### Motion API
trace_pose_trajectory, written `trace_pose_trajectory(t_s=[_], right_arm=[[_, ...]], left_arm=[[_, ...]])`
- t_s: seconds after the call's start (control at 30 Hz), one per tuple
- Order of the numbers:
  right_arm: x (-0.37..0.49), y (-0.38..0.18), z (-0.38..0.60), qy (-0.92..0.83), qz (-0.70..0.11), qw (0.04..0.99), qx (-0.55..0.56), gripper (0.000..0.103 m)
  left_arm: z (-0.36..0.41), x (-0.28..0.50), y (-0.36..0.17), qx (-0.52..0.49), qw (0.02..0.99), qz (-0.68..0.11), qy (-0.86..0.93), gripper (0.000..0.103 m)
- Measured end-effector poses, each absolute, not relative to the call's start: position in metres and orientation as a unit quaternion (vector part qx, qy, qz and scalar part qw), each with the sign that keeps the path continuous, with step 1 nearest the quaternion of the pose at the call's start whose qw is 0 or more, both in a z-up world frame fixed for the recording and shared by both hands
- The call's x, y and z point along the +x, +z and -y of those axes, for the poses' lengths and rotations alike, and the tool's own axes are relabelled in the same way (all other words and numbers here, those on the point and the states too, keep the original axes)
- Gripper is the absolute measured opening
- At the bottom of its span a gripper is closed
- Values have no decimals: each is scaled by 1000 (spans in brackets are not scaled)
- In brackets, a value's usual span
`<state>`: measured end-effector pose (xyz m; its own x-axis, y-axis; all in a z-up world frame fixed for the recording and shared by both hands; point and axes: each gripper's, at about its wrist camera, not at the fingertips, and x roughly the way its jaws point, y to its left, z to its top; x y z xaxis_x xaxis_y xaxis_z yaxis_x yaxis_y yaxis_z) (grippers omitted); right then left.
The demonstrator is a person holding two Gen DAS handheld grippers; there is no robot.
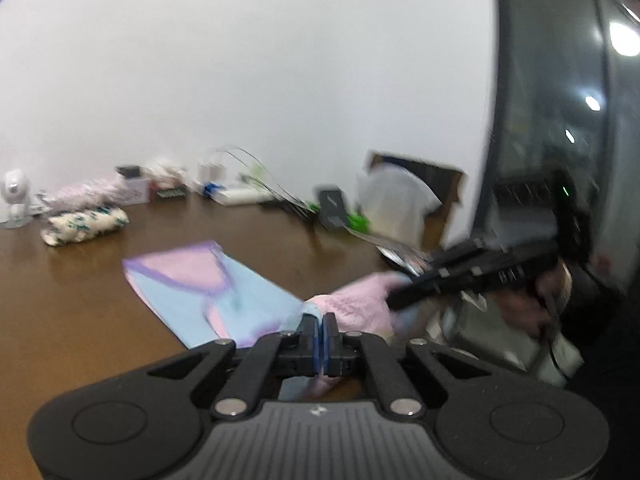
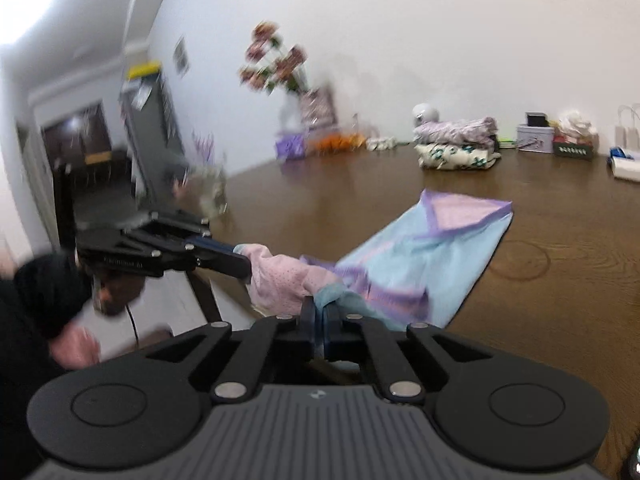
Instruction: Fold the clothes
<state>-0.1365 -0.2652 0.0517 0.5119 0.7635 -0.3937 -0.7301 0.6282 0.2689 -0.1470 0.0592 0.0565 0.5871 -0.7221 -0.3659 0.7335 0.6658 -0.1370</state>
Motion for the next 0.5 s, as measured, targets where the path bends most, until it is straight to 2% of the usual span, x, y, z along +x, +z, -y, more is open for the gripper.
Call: trace_pose_trajectory(t_s=[0.23, 0.5], right_arm=[[-67, 49, 254, 368, -288, 878, 104, 3], [-14, 36, 226, 263, -313, 907, 99, 3]], left_arm=[[-48, -67, 45, -63, 896, -272, -346, 1], [-50, -13, 28, -121, 900, -312, -280, 1]])
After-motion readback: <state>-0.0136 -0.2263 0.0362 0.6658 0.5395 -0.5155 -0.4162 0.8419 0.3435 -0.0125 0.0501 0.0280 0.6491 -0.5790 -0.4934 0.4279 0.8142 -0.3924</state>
